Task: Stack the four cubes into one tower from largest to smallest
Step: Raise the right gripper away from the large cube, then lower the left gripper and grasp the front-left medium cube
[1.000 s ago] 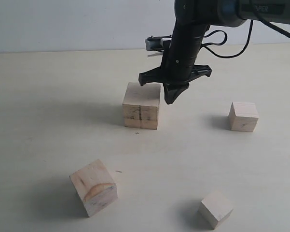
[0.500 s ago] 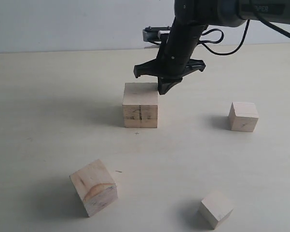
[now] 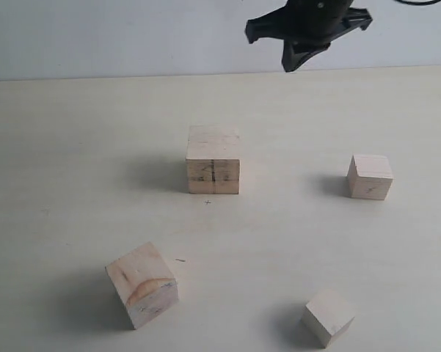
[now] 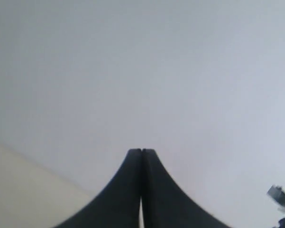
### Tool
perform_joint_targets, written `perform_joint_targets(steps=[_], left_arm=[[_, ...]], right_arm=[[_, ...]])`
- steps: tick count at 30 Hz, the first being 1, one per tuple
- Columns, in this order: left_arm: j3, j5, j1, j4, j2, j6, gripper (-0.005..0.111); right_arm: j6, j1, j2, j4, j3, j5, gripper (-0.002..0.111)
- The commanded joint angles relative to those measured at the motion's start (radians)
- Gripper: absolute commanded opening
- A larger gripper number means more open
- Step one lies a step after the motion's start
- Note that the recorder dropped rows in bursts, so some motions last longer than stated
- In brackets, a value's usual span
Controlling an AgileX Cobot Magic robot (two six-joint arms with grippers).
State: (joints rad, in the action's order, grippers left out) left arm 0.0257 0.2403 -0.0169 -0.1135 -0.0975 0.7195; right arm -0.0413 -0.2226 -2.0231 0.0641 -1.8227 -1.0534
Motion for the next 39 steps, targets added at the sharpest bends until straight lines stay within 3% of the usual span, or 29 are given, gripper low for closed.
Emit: perform_joint_targets(steps=[1, 4, 9, 10, 12, 14, 15, 18, 19, 22, 26, 28, 29, 31, 36, 39], left_arm=[[0.143, -0.019, -0.01, -0.081, -0.12, 0.059, 0.0], [0.255, -0.227, -0.059, -0.336, -0.296, 0.158, 0.0], [0.421, -0.497, -0.237, -0.343, -0.619, 0.043, 0.0], [0.501, -0.639, -0.337, -0.273, -0.767, -0.125, 0.0], [0.592, -0.782, -0.444, -0.171, -0.949, -0.405, 0.0], [0.661, -0.804, -0.508, -0.074, -1.065, -0.638, 0.0], [0.678, -0.804, -0.525, -0.031, -1.096, -0.728, 0.0], [0.718, -0.912, -0.562, 0.288, -1.155, -1.142, 0.0], [0.718, -1.009, -0.563, 0.451, -1.168, -1.38, 0.0], [0.718, -1.059, -0.563, 0.586, -1.178, -1.579, 0.0], [0.718, -1.002, -0.563, 0.68, -1.193, -1.703, 0.025], [0.718, -1.0, -0.563, 0.719, -1.21, -1.726, 0.051], [0.718, -0.991, -0.563, 0.732, -1.221, -1.734, 0.079], [0.718, -0.989, -0.563, 0.737, -1.231, -1.734, 0.106], [0.718, -0.998, -0.563, 0.865, -1.255, -1.761, 0.105], [0.716, -0.907, -0.563, 0.863, -1.309, -1.876, 0.105]], right_arm=[[0.077, 0.09, 0.012, 0.123, 0.001, -0.079, 0.0], [0.127, 0.141, 0.014, 0.252, 0.003, -0.116, 0.0], [0.094, 0.194, 0.072, 0.177, 0.056, 0.005, 0.0], [0.013, 0.21, 0.121, 0.049, 0.123, 0.09, 0.0], [-0.032, 0.212, 0.249, -0.127, 0.265, 0.242, 0.0], [-0.032, 0.212, 0.427, -0.179, 0.465, 0.477, 0.0], [-0.032, 0.212, 0.501, -0.192, 0.554, 0.556, 0.0], [-0.032, 0.212, 0.712, -0.305, 0.902, 0.829, 0.0], [-0.032, 0.212, 0.787, -0.307, 1.026, 0.924, 0.0], [-0.039, 0.212, 0.904, -0.303, 1.232, 1.112, 0.0], [-0.039, 0.212, 0.926, -0.303, 1.324, 1.025, 0.0], [-0.039, 0.212, 0.924, -0.303, 1.329, 0.995, 0.0], [-0.039, 0.212, 0.924, -0.3, 1.329, 0.995, 0.0], [-0.043, 0.212, 0.924, -0.3, 1.329, 1.001, 0.0], [-0.068, 0.212, 0.924, -0.3, 1.329, 1.001, 0.0], [-0.096, 0.212, 0.924, -0.3, 1.329, 1.001, 0.0]])
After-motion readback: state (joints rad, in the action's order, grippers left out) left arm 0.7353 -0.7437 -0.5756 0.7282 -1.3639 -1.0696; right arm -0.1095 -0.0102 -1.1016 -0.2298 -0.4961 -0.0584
